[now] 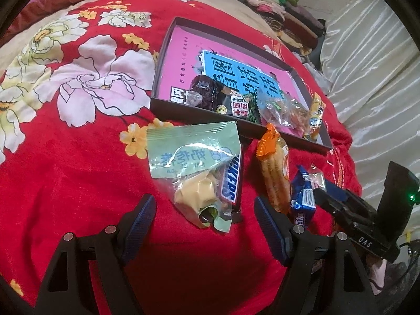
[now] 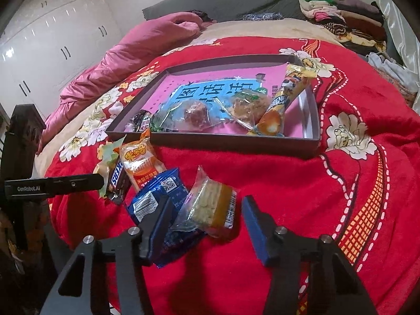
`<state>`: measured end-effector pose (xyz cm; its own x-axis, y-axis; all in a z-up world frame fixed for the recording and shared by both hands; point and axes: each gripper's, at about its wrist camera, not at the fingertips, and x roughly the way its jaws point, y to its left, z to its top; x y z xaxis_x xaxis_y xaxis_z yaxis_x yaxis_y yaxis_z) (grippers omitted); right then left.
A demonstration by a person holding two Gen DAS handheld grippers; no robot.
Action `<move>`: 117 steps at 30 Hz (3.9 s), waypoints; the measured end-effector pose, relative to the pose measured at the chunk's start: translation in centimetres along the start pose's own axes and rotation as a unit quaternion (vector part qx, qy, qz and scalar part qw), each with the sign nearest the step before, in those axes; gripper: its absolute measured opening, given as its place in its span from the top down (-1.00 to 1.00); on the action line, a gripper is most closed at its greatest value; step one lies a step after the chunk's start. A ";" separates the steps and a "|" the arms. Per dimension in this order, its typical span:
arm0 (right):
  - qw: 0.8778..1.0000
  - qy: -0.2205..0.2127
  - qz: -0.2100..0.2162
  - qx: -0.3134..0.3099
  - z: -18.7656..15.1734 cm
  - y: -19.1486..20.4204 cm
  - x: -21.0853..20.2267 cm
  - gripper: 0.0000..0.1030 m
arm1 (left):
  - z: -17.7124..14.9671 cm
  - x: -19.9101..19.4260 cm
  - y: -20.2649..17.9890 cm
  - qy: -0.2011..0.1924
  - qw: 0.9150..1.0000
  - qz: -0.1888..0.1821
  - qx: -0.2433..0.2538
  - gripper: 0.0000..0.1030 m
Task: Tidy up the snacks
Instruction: 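Lower the left tool to the green candy bag while the right tool approaches the clear cake packet, then grasp the green candy bag with the left tool while the right tool grasps the clear cake packet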
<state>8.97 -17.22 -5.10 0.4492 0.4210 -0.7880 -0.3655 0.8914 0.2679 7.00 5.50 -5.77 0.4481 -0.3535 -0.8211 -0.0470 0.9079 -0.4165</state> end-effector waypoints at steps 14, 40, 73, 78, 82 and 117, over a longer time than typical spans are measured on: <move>1.000 0.001 0.009 0.014 0.0 -0.8 0.3 -0.04 | 0.3 0.7 0.6 0.002 1.000 -0.007 -0.024 -0.49; 1.000 0.003 -0.004 0.013 0.7 -1.1 1.7 0.07 | 0.9 1.6 2.1 -0.002 0.999 -0.011 -0.053 -0.06; 1.000 -0.027 0.009 -0.002 1.2 -1.0 0.5 0.13 | 0.7 0.7 2.0 -0.019 0.999 -0.006 -0.036 0.30; 0.999 -0.030 0.011 0.001 1.2 -1.1 0.3 0.13 | 0.6 0.3 1.7 -0.022 0.999 -0.006 -0.030 0.30; 0.999 -0.037 0.012 0.001 1.2 -1.1 0.0 0.14 | 0.7 0.0 1.6 -0.025 0.999 -0.006 -0.026 0.30; 0.998 -0.055 0.021 0.001 1.4 -1.1 -0.9 0.23 | 1.2 -2.4 0.8 -0.058 0.998 -0.015 -0.019 0.30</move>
<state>10.13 -18.37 -3.88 0.5209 0.4740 -0.7099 -0.3842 0.8728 0.3009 6.96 7.31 -3.68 0.5497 -0.3494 -0.7588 -0.0651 0.8876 -0.4559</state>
